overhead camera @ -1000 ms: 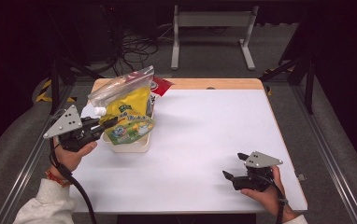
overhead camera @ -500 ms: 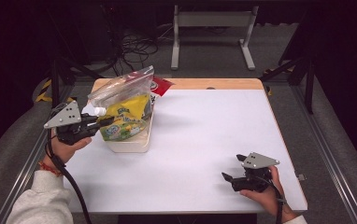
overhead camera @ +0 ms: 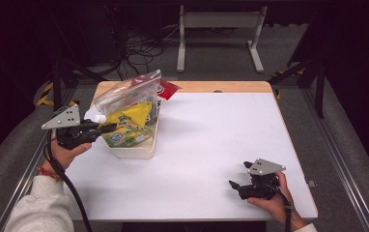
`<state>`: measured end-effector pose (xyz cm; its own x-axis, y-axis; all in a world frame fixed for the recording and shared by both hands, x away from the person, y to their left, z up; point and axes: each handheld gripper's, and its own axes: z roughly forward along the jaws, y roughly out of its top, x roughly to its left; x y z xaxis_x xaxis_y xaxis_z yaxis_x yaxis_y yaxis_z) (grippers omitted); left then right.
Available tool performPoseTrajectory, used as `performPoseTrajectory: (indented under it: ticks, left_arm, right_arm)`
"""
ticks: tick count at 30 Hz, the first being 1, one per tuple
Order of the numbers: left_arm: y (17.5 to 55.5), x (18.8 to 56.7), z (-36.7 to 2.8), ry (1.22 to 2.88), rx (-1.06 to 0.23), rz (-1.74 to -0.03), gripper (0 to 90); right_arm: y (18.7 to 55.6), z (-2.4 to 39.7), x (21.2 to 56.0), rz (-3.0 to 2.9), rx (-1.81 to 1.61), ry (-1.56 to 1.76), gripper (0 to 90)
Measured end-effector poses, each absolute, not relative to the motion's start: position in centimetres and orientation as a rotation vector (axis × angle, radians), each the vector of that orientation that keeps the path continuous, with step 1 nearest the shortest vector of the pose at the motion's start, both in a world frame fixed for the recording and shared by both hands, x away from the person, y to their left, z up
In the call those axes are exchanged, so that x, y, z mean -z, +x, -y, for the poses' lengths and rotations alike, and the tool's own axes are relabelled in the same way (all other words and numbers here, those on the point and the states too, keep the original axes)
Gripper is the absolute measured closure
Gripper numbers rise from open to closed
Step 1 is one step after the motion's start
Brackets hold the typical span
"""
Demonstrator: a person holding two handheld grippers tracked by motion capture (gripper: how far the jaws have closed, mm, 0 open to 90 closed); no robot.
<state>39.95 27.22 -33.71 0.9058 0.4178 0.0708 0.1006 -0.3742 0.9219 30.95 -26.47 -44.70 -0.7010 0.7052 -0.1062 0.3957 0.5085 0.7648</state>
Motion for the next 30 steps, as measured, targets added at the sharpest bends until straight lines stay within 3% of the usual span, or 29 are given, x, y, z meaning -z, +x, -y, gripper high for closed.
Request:
performPoseTrajectory:
  ticks: [4,30]
  left_arm:
    - [40.3,35.0,-26.3,2.002,-0.354,-0.415,86.8]
    - [40.0,37.5,-26.3,1.968,-0.42,-0.511,86.8]
  right_arm:
    - [30.9,26.4,44.7,-2.357,-1.036,0.905,15.1]
    - [30.7,26.1,44.6,-2.358,-1.036,0.887,15.0]
